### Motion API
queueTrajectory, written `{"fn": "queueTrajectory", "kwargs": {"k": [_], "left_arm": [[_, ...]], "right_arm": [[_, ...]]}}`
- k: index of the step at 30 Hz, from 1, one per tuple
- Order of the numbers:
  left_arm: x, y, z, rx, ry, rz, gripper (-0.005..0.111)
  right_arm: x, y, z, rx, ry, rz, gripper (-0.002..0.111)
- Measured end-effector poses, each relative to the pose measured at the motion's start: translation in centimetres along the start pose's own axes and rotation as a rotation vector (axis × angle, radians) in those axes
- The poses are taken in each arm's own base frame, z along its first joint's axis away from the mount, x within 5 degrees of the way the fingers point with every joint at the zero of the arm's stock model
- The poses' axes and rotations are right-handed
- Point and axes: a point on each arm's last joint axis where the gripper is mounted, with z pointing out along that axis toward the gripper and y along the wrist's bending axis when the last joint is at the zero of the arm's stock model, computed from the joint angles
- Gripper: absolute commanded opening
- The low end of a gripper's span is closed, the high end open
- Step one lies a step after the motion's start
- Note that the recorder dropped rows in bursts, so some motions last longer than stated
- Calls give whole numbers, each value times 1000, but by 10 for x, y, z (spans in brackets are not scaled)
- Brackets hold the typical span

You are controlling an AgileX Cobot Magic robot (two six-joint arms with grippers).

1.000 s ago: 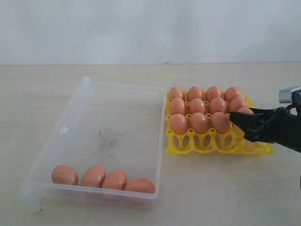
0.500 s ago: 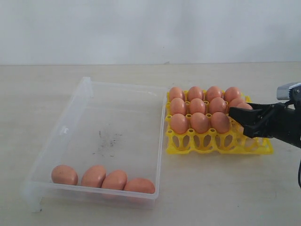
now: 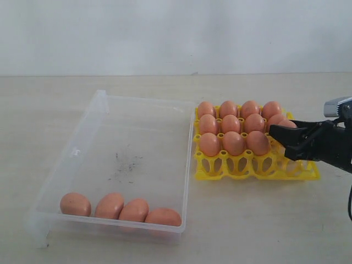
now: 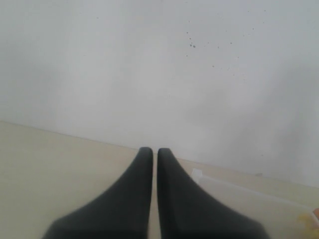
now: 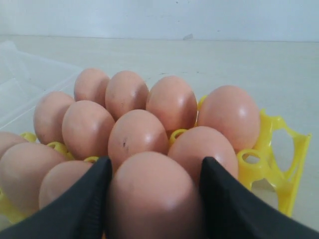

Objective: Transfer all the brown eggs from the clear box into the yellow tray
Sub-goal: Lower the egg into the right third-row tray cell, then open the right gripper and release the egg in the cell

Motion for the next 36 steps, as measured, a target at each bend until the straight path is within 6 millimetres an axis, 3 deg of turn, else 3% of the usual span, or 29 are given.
{"fn": "queueTrajectory", "kwargs": {"k": [17, 19, 24, 36], "left_arm": [[0, 0, 0, 0, 0, 0, 4], [0, 0, 0, 0, 0, 0, 4], [0, 0, 0, 0, 0, 0, 4], [0, 0, 0, 0, 0, 0, 4]], "right_arm": [[-3, 10, 9, -28, -15, -28, 0], [-2, 9, 9, -25, -14, -27, 10], [-2, 7, 9, -6, -11, -20, 55], [-4, 4, 8, 38, -6, 22, 56]]}}
